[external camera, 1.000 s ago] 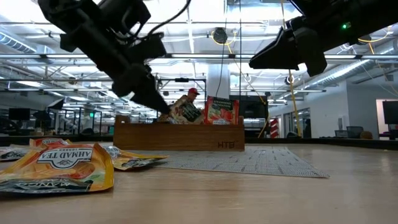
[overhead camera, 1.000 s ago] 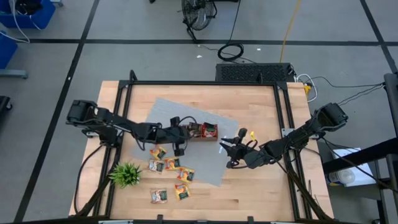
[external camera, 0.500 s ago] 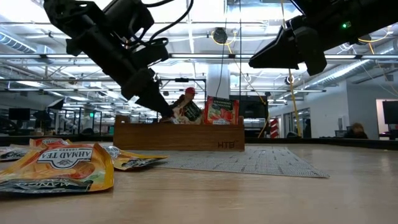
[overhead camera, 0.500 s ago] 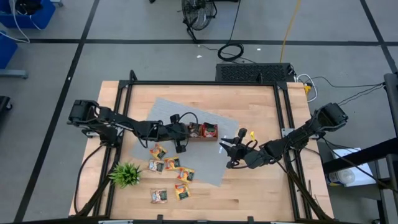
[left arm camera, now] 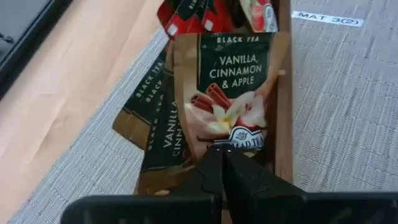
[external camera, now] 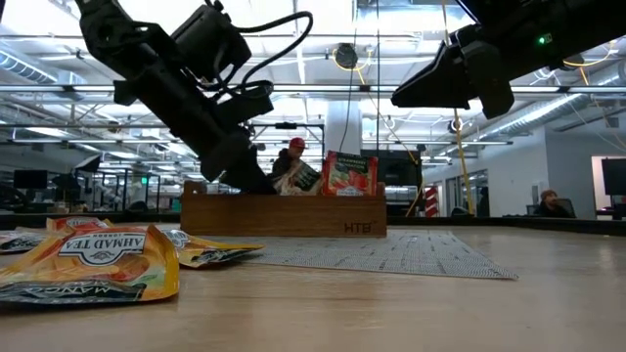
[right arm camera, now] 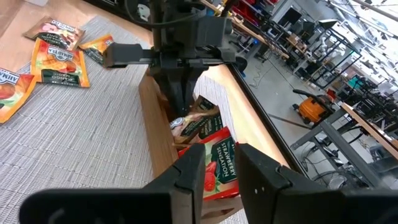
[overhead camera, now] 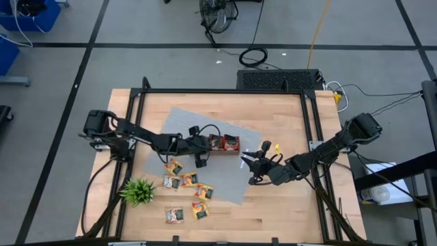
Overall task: Pick & Place Tea
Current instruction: Put the brown tea bag into the wooden organizer
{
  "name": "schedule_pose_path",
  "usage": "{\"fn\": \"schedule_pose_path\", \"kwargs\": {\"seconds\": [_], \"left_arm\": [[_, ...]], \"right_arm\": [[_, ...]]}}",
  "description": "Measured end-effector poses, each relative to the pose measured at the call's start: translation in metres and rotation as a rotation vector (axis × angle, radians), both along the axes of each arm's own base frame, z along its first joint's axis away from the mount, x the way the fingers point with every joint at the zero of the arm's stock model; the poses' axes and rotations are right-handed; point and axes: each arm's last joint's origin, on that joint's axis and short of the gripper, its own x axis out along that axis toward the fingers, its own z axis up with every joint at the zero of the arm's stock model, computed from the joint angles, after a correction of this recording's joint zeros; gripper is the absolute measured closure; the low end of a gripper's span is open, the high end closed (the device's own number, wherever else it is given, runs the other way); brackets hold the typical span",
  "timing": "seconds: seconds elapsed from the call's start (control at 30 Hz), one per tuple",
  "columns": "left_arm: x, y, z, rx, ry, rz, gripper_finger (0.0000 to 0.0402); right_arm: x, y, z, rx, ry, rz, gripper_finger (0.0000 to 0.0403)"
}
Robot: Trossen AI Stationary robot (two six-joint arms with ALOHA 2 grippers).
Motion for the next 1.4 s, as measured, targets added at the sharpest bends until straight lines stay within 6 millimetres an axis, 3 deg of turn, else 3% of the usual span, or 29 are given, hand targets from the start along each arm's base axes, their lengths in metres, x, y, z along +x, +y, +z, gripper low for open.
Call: {"fn": "schedule_pose_path", "kwargs": {"seconds": [0.2,0.5,0.73,0.9,1.17,1.4], "left_arm": [[-0.002,-0.015,0.019,-0.04,-0.075,-0.167,0.0397],[-0.009,-0.02,0.055,0.023,-0.213,-0.149,0.0377],[-0.009,-0.02,0.062,-0.07,-0.254,-0.176,0.0372],[-0.002,-0.016,0.078,-0.134,-0.143,-0.147,0.0313],[0.031,-0.025,0.095,0.044,0.08,-0.241,0.0184],[0.07,-0.04,0.08,0.157,0.262,-0.331,0.0163]], "right_arm": [[0.0,0.0,0.0,-0.001,0.001,0.0,0.033],[0.0,0.0,0.0,-0.001,0.002,0.0,0.033],[0.0,0.0,0.0,-0.001,0.002,0.0,0.033],[0.0,0.0,0.0,-0.001,0.002,0.0,0.033],[0.0,0.0,0.0,-0.008,0.005,0.003,0.033],[0.0,0.0,0.0,-0.019,0.007,0.005,0.033]]}}
